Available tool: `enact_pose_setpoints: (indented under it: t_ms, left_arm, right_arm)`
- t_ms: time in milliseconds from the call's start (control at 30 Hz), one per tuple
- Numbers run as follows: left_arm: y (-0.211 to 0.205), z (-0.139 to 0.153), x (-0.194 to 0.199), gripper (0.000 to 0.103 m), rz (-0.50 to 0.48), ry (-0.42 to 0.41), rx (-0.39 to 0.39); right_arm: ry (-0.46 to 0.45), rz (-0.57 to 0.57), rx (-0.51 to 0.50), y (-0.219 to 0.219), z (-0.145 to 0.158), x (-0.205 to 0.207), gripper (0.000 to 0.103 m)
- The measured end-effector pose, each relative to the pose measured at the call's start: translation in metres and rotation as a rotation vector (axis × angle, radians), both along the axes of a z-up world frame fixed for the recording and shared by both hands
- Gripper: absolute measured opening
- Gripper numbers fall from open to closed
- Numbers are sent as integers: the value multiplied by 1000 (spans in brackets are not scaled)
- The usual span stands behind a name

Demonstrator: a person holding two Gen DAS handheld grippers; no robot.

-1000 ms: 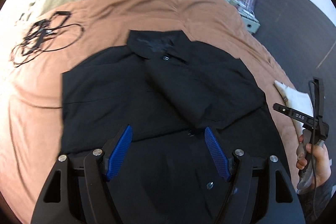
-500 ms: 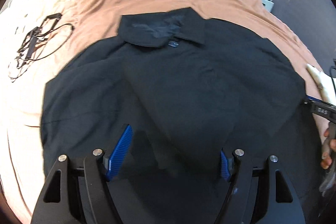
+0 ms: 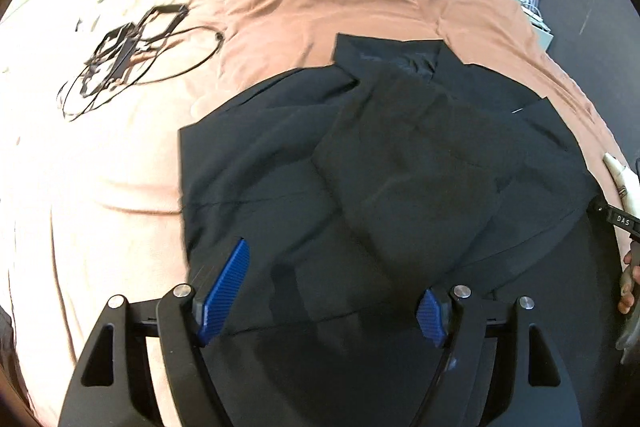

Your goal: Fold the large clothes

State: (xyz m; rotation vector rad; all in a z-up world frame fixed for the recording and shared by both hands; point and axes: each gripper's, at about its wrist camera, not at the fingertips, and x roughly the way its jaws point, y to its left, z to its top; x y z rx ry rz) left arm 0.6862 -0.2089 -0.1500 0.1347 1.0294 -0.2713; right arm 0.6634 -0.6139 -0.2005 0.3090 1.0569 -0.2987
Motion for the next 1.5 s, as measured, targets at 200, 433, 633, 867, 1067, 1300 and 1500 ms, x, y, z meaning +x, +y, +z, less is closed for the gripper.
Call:
enact_pose_setpoints:
  t_ms: [200, 433, 633, 867, 1067, 1300, 1500]
  left_arm:
    - [23, 13, 0, 77, 75, -35, 7]
    - [49, 1, 4, 77, 96, 29, -93]
    - [44, -21, 2, 69, 51, 80, -121]
    - [34, -37, 8, 41, 11, 120, -148]
    - [20, -38, 21, 23, 6, 79, -93]
    - [24, -40, 27, 2, 24, 68, -73]
    - [25, -30, 28, 2, 40, 41, -118]
  right_arm:
    - [-2, -4, 12, -5, 0, -1, 58]
    - [-47, -64, 111, -17, 0, -8, 57]
    - [-29, 10, -38, 15, 13, -9, 56]
    - [-63, 5, -20, 1, 21, -4, 54]
    - [-71, -81, 78, -24, 6, -10, 54]
    - [-31, -2, 53, -8, 11, -15, 54]
    - [-38, 25, 88, -8, 23, -31, 54]
